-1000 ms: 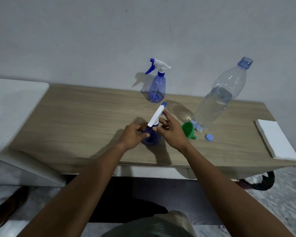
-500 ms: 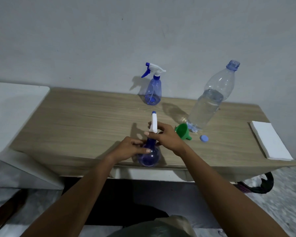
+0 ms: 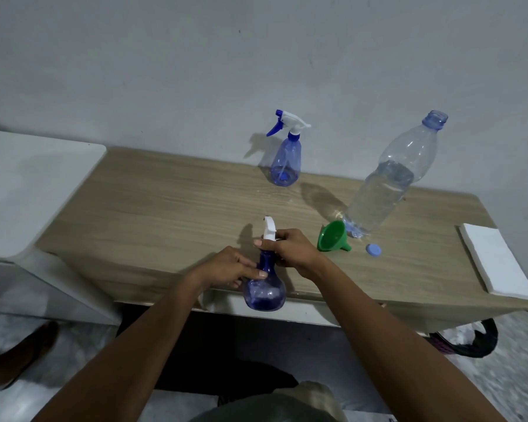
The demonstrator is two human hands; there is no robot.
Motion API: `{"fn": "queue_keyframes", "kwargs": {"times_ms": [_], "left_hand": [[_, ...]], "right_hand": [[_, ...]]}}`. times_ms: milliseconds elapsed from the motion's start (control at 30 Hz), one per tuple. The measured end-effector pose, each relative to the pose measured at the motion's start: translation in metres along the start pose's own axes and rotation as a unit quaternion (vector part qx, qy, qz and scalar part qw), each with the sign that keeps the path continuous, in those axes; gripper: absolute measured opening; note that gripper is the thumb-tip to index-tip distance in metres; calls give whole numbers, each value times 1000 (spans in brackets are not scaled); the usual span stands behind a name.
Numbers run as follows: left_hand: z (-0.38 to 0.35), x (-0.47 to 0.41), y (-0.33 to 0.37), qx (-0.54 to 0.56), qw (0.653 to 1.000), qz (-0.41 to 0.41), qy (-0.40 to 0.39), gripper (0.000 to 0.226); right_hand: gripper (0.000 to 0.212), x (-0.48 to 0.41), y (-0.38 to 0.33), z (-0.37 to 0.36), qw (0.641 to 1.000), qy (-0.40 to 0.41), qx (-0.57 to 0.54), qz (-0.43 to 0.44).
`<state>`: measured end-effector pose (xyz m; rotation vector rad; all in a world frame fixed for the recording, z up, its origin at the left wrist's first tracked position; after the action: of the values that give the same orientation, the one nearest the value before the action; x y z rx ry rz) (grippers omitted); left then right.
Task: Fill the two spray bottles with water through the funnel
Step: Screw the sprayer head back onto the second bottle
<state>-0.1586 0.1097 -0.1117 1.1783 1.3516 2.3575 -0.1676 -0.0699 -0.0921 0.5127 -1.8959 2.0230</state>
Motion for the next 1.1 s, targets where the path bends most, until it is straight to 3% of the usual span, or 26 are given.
{"fn": "queue_keyframes", "kwargs": {"times_ms": [67,200,1100], "left_hand": [[0,0,-1,1,1000,0,-5,23],[2,-4,-1,-2,1000,-9,-3,23],[10,0,-2,13,1000,-22,-14,20]], "right_hand": [[35,0,2,-1,1000,12,-2,-1],[23,1,3,-1,1000,17,-13,7],[23,3,-2,-5,1000,4,0,5]]}}
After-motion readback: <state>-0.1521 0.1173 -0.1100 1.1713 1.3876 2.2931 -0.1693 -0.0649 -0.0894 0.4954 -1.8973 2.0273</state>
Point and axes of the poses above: each hand's wrist, its own x-axis away from the middle knuckle, its own z-axis out of the back of the hand, y = z × x, the point moved 1 cm from there along -x, towards the middle knuckle, and after that the axes turned 4 degrees about -x, right-handed, at the moved point
